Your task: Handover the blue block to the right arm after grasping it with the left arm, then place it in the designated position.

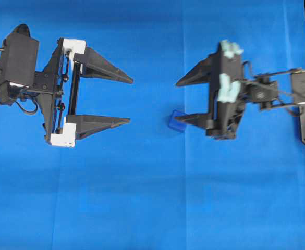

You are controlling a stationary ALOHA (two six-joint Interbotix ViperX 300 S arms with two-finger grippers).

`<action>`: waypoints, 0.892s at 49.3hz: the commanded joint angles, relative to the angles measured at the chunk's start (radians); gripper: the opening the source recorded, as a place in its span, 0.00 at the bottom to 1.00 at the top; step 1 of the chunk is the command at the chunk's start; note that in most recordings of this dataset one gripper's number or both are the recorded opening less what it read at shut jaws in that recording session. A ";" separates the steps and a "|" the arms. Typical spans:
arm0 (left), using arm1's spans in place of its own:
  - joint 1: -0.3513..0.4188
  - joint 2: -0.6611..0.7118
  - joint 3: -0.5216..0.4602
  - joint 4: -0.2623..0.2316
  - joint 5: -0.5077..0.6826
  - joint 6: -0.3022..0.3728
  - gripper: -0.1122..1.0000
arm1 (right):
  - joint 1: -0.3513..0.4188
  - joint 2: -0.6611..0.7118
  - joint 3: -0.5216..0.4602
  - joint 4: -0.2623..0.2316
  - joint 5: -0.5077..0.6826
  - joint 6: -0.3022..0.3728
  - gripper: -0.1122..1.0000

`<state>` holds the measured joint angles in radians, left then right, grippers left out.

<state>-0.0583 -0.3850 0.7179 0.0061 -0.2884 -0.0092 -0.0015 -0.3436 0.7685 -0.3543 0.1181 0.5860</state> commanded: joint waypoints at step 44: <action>-0.003 -0.012 -0.031 0.002 -0.005 0.000 0.93 | 0.026 -0.314 0.017 -0.018 0.161 -0.005 0.89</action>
<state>-0.0598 -0.3850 0.7164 0.0061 -0.2884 -0.0107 0.0230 -0.6535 0.8007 -0.3682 0.2853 0.5814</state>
